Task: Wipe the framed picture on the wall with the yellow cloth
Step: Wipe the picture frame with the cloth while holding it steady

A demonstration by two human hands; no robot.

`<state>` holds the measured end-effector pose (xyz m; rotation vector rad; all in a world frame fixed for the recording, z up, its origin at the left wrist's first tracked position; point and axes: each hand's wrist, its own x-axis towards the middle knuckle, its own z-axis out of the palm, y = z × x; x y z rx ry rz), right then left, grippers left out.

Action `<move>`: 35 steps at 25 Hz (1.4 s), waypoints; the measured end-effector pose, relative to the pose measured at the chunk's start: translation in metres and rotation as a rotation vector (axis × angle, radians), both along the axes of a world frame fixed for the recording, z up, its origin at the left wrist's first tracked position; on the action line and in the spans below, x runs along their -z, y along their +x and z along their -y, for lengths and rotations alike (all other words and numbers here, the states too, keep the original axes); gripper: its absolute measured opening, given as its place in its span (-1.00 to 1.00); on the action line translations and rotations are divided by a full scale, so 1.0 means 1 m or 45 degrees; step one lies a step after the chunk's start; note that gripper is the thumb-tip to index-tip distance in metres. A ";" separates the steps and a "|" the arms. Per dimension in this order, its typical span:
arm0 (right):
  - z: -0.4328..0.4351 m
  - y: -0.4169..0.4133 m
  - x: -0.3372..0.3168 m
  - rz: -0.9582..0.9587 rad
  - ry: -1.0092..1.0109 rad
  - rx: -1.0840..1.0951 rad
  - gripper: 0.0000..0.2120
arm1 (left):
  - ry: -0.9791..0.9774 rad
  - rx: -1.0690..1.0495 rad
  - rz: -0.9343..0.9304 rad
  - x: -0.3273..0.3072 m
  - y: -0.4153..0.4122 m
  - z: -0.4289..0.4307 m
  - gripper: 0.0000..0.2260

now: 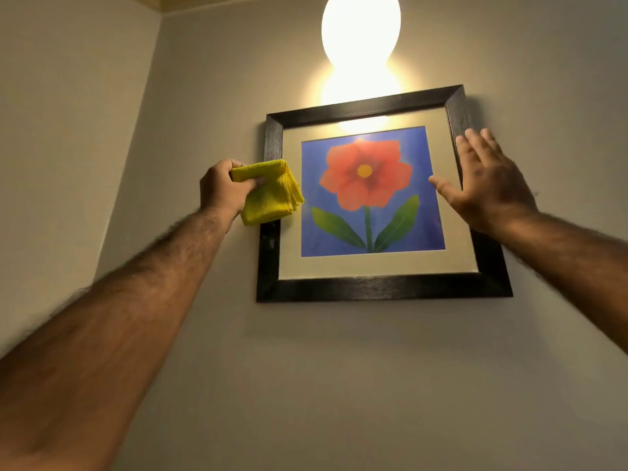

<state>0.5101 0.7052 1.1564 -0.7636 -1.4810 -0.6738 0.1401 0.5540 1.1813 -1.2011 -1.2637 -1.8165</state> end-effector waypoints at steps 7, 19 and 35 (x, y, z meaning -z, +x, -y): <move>-0.051 -0.010 0.027 -0.014 -0.165 -0.022 -0.01 | 0.153 -0.763 -0.557 -0.004 0.015 -0.025 -0.69; -0.072 -0.015 0.035 -0.002 0.029 0.100 0.04 | -0.245 -0.639 -0.666 0.124 0.005 -0.069 -0.08; -0.072 -0.017 0.034 -0.030 0.080 0.090 0.02 | -0.253 -0.473 -0.459 -0.032 0.013 -0.072 -0.03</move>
